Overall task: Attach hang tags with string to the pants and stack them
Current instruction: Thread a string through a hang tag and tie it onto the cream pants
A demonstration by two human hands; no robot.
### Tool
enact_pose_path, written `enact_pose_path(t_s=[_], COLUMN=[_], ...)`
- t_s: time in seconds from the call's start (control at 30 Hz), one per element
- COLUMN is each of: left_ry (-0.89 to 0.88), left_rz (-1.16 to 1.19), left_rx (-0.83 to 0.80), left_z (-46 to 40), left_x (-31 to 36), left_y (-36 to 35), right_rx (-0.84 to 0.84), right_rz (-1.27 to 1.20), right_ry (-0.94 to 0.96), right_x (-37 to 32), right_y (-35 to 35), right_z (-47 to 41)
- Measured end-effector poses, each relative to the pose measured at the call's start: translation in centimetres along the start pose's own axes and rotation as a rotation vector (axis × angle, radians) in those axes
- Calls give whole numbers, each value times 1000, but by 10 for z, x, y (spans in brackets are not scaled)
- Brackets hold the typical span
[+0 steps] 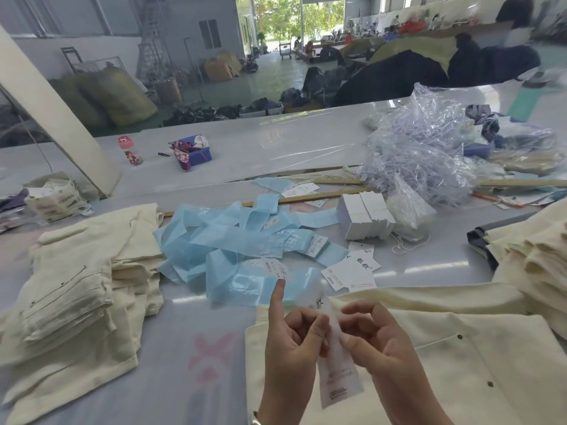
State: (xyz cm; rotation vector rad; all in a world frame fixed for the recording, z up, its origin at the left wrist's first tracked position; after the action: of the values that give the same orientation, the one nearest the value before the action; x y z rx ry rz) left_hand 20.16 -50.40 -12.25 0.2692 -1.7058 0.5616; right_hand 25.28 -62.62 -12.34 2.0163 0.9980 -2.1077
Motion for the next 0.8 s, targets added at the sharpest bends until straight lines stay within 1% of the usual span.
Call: enact_pose_path(t_s=[0.1, 0.17, 0.2, 0.3, 0.4, 0.47, 0.53, 0.7, 0.8], left_ry=[8, 22, 33, 70, 106, 142, 157, 176, 191], left_rz=[-20, -67, -87, -92, -52, -60, -79, -253, -247], left_rx=[11, 9, 8, 29, 140, 205, 230, 183, 177], left_z=[1, 3, 5, 5, 2, 0, -2, -2, 1], left_x=[-4, -8, -10, -7, 0, 4, 8, 11, 13], left_y=[-2, -4, -5, -6, -5, -4, -5, -14, -20], right_rx=[-63, -54, -35, 53, 80, 89, 93, 44, 12], right_rz=[249, 390, 415, 322, 182, 150, 163, 262, 278], right_ry=[41, 37, 15, -93, -161, -148, -127, -62, -34], right_x=[-2, -1, 0, 4, 1, -2, -4, -4, -6], right_y=[4, 9, 12, 19, 25, 28, 30, 32, 33], right_z=[-1, -5, -7, -11, -11, -11, -11, -7, -4])
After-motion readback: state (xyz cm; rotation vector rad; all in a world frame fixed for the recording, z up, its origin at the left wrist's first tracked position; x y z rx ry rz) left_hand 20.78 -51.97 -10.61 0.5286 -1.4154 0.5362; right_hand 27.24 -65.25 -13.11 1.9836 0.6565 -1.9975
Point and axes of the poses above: each hand's wrist, its own z-axis away from the middle knuckle, its own y-axis out of the back of the hand, x = y × z, the point moved 1 cm from there along -z, towards the middle knuckle, and after that the axes turned 4 degrees about -z, right-handed, at the moved point
